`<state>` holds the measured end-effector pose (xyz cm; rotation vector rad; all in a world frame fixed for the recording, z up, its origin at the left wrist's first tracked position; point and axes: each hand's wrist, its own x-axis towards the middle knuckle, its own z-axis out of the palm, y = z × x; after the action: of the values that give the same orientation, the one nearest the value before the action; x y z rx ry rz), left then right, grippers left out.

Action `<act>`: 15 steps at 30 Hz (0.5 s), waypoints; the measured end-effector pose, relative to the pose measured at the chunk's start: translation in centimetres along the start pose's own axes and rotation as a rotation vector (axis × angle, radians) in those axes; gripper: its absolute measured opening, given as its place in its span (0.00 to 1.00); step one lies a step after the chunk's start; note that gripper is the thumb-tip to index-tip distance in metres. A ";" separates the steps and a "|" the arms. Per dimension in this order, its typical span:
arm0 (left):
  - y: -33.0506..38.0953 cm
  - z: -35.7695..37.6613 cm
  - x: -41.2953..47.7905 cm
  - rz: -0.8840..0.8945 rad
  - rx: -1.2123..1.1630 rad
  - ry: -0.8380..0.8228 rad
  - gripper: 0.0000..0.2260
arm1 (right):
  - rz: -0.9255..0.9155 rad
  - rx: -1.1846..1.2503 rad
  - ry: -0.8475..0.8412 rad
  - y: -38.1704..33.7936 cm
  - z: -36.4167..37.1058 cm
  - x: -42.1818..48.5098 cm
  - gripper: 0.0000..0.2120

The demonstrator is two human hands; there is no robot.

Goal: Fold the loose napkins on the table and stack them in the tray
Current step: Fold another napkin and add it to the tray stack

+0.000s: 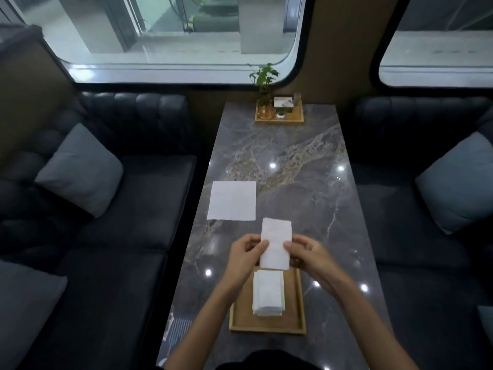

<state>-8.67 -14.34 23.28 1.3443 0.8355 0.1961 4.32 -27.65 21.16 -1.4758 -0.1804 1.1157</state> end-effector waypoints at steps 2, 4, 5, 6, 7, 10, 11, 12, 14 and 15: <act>-4.3 0.1 0.6 -0.128 0.057 -0.005 0.05 | 0.138 -0.068 0.080 5.1 -0.3 1.1 0.16; -8.7 0.2 1.1 -0.273 0.084 0.007 0.04 | 0.274 -0.173 0.123 9.7 -0.3 2.1 0.16; -10.9 0.3 1.2 -0.334 0.094 0.018 0.03 | 0.327 -0.207 0.140 11.7 -0.3 2.5 0.16; -12.8 0.4 1.3 -0.389 0.114 0.031 0.01 | 0.363 -0.230 0.163 13.3 -0.3 2.7 0.15; -14.5 0.5 1.6 -0.440 0.137 0.052 0.01 | 0.386 -0.252 0.189 14.7 -0.3 3.1 0.15; -17.3 0.9 2.7 -0.556 0.167 0.120 0.06 | 0.400 -0.310 0.265 16.8 -0.5 4.2 0.17; -17.3 1.0 3.2 -0.575 0.167 0.139 0.07 | 0.398 -0.324 0.289 17.0 -0.6 4.6 0.17; -17.0 1.2 3.5 -0.578 0.168 0.150 0.08 | 0.395 -0.337 0.311 17.2 -0.7 5.1 0.17; -16.2 1.6 4.3 -0.577 0.182 0.149 0.10 | 0.387 -0.392 0.331 17.4 -0.7 5.9 0.17; -16.3 1.8 4.8 -0.579 0.195 0.141 0.09 | 0.389 -0.428 0.326 17.4 -0.6 6.2 0.17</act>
<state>-9.53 -17.23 6.47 1.2205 1.3542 -0.2530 -0.34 -28.61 3.27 -2.1187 0.1102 1.1668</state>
